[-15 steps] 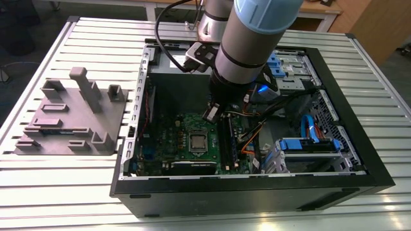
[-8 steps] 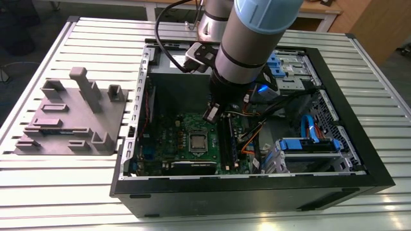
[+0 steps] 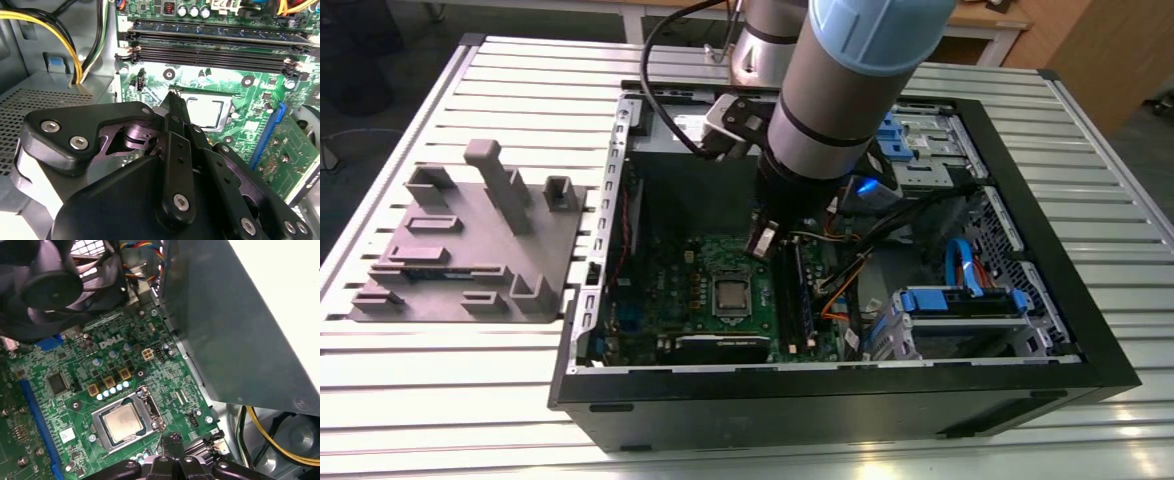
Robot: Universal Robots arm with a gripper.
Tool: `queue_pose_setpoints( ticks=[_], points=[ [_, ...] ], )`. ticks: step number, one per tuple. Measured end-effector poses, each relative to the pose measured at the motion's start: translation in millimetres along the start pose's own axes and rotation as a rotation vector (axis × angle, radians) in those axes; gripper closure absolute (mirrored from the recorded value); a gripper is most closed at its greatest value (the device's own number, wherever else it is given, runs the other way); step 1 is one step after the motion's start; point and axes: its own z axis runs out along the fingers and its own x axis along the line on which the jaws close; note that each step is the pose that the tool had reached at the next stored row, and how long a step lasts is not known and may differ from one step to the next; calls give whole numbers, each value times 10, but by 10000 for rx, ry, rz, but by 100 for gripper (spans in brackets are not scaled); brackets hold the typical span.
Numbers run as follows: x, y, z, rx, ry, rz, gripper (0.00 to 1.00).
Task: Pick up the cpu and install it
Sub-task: 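Install the first cpu locking lever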
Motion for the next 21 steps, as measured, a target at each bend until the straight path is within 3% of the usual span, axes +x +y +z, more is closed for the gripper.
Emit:
queue_pose_setpoints(
  ticks=[13,21],
  points=[
    [37,-21,25,-50,139,-934,90],
    [38,-25,48,-51,140,-944,90]
  ],
)
